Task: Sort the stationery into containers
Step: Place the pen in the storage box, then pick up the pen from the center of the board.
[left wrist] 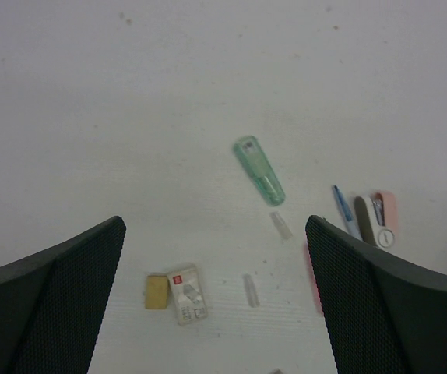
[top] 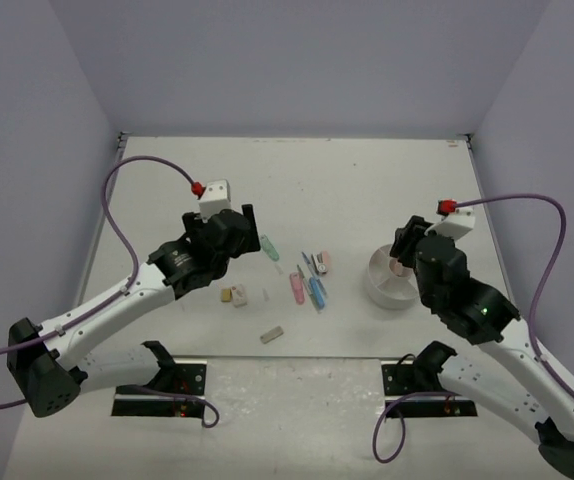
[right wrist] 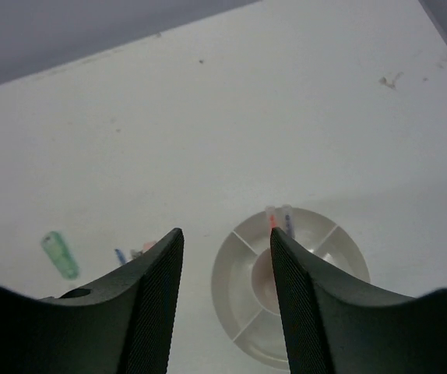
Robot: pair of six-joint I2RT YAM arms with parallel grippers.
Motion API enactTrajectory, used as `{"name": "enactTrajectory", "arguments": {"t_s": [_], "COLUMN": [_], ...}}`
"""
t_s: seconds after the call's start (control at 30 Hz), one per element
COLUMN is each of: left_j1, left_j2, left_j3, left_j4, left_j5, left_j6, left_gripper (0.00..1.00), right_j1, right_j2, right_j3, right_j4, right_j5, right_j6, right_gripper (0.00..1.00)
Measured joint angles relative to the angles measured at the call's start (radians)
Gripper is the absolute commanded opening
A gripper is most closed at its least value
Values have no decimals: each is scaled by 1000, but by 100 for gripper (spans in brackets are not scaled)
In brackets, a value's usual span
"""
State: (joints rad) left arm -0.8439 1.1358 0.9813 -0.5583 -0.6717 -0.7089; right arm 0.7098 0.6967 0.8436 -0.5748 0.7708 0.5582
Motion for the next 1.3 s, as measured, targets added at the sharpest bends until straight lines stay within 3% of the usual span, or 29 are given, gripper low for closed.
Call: {"name": "enactTrajectory", "arguments": {"t_s": [0.2, 0.53, 0.97, 1.3], "left_j1": [65, 65, 65, 65], "left_j2": [-38, -135, -160, -160], "left_j3": [-3, -2, -31, -46], "left_j4": [-84, -164, -189, -184], "left_j5": [-27, -6, 62, 113], "left_j6": [-45, -4, 53, 69], "left_gripper": [100, 100, 100, 100], "right_j1": [87, 202, 199, 148], "right_j2": [65, 616, 991, 1026], "right_j3": [182, 256, 293, 293], "right_j4": [7, 27, 66, 86], "right_j5": [-171, -539, -548, -518], "right_j6": [-83, -117, -115, -114], "right_gripper": [47, 27, 19, 18]}}
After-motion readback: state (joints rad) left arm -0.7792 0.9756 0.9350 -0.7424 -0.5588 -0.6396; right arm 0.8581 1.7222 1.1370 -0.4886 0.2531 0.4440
